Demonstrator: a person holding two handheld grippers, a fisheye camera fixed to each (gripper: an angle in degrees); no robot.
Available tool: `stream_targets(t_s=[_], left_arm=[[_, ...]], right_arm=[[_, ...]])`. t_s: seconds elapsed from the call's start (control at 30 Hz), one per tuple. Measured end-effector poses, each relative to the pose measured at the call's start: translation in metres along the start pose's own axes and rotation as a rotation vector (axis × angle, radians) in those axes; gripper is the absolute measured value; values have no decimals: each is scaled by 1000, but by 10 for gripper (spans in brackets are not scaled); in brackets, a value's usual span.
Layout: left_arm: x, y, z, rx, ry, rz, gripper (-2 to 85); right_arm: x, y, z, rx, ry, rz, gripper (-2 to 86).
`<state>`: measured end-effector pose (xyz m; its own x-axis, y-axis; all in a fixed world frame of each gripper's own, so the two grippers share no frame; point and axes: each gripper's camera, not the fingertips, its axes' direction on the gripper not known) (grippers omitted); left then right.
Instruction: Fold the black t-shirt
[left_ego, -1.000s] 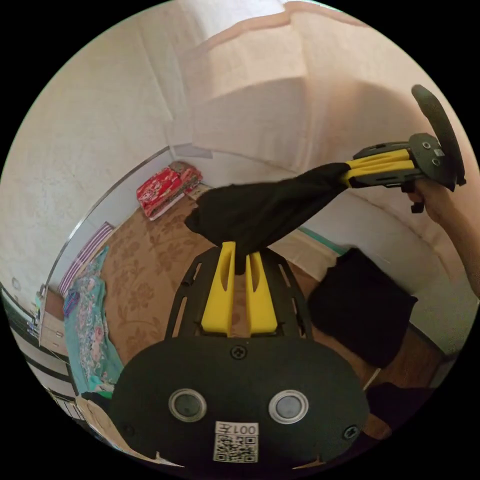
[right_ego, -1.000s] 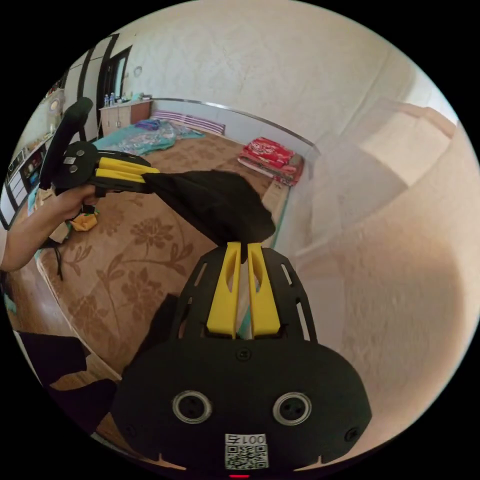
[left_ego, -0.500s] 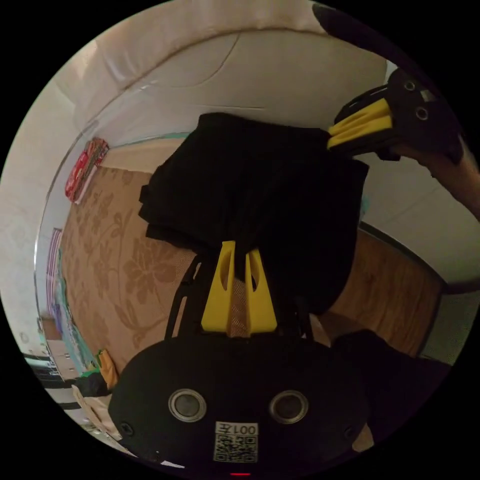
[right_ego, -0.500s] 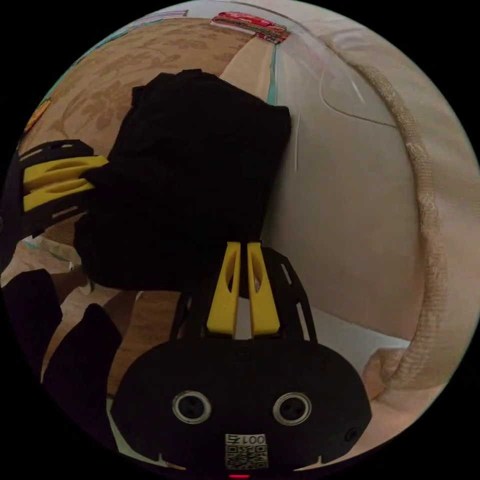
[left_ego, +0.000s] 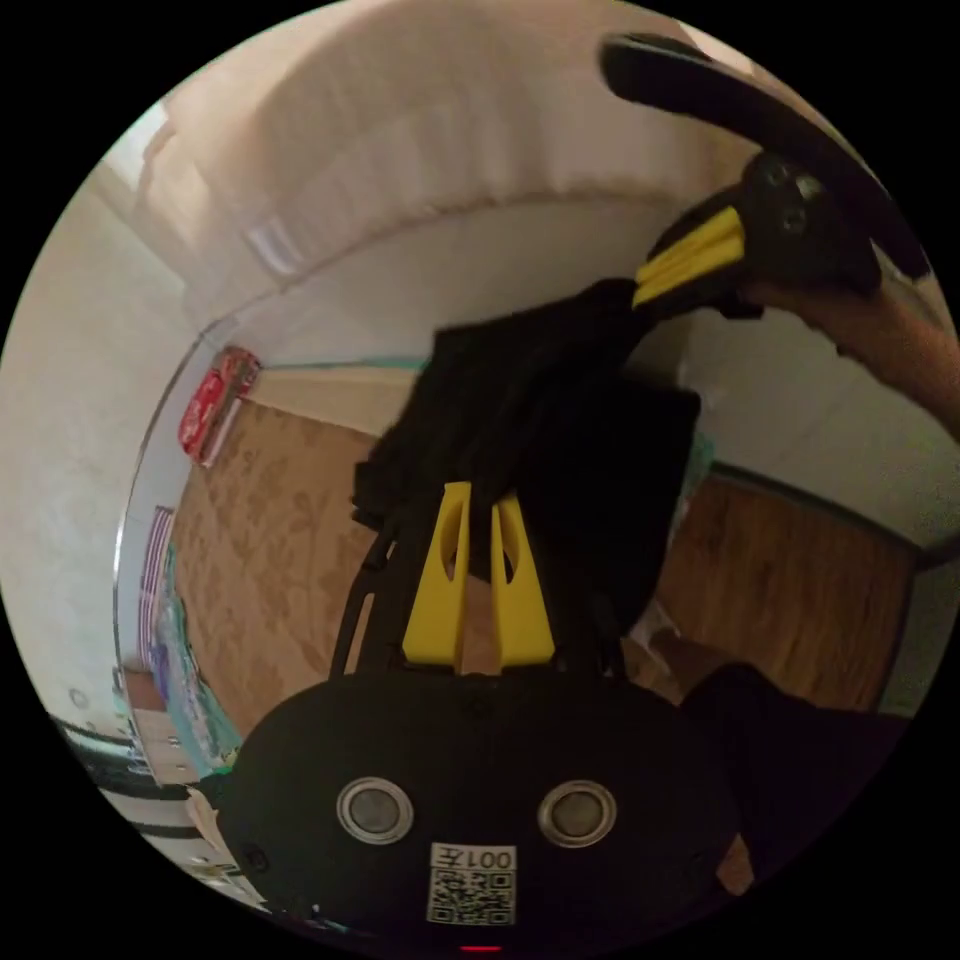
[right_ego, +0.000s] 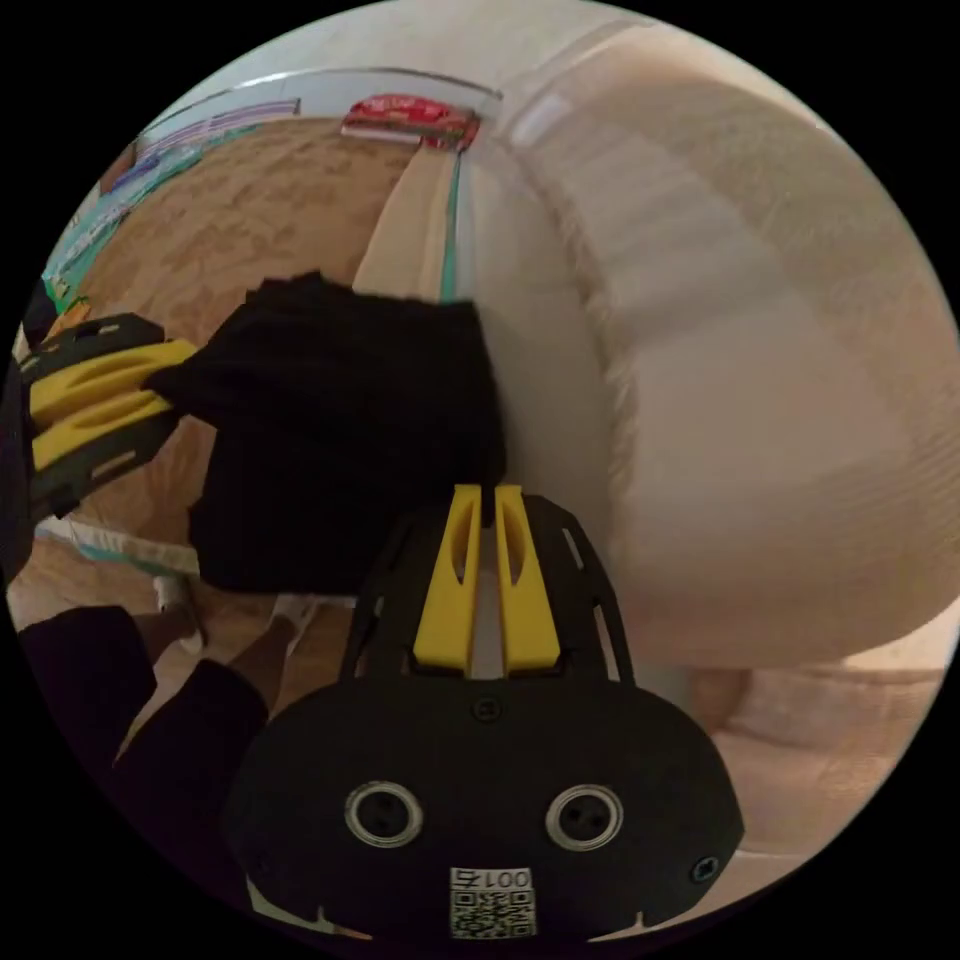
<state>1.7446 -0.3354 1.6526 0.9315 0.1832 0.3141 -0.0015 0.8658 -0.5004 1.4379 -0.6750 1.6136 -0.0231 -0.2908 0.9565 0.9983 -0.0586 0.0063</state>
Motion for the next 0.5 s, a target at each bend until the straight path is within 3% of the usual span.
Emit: stream_targets(t_s=[0.13, 0.4, 0.5], left_arm=[[45, 22, 36, -136, 10, 134, 11], [23, 43, 29, -168, 133, 98, 49], [-6, 63, 13, -185, 187, 30, 41]], right_arm=[[-21, 20, 42, -125, -68, -34, 19], [-37, 33, 42, -180, -144, -14, 21], [-44, 33, 22, -233, -4, -28, 12]])
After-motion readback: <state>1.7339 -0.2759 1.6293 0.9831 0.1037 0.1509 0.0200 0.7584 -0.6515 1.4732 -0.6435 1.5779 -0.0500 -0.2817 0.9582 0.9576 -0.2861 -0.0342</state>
